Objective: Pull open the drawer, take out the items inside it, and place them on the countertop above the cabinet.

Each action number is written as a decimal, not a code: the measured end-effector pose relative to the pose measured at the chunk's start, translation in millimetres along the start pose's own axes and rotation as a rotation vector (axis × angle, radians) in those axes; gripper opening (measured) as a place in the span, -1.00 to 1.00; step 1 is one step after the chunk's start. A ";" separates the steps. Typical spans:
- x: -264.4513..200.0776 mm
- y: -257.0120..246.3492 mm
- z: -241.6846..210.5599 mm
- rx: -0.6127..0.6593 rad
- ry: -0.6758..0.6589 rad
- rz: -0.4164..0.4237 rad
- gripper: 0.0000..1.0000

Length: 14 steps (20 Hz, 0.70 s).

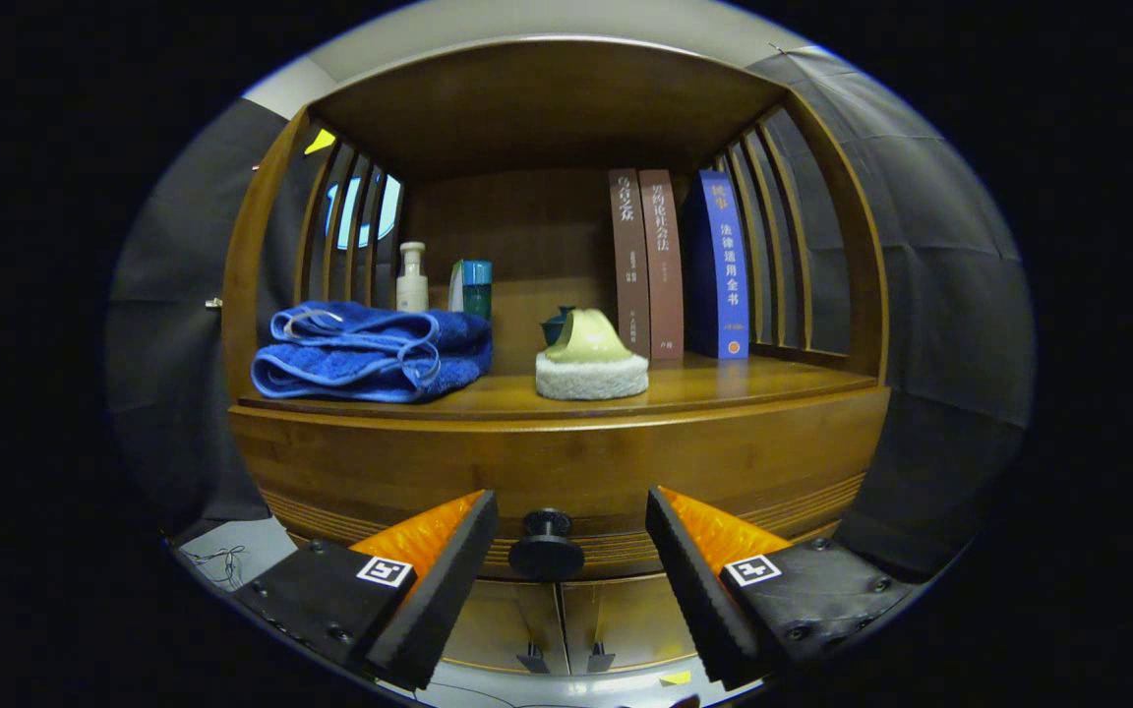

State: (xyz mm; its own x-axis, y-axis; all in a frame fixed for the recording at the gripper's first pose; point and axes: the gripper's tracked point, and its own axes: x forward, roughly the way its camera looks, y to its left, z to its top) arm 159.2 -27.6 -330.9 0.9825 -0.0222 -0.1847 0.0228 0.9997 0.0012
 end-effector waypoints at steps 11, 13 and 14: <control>-109.6 20.1 109.6 -0.036 -0.040 0.105 0.99; -126.4 23.5 131.0 -0.039 -0.054 0.109 0.99; -134.7 24.7 141.0 -0.036 -0.059 0.111 0.99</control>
State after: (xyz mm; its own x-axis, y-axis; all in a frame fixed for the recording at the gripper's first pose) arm 53.4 -0.7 -167.4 0.9878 0.0897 -0.1274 -0.0927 0.9955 -0.0174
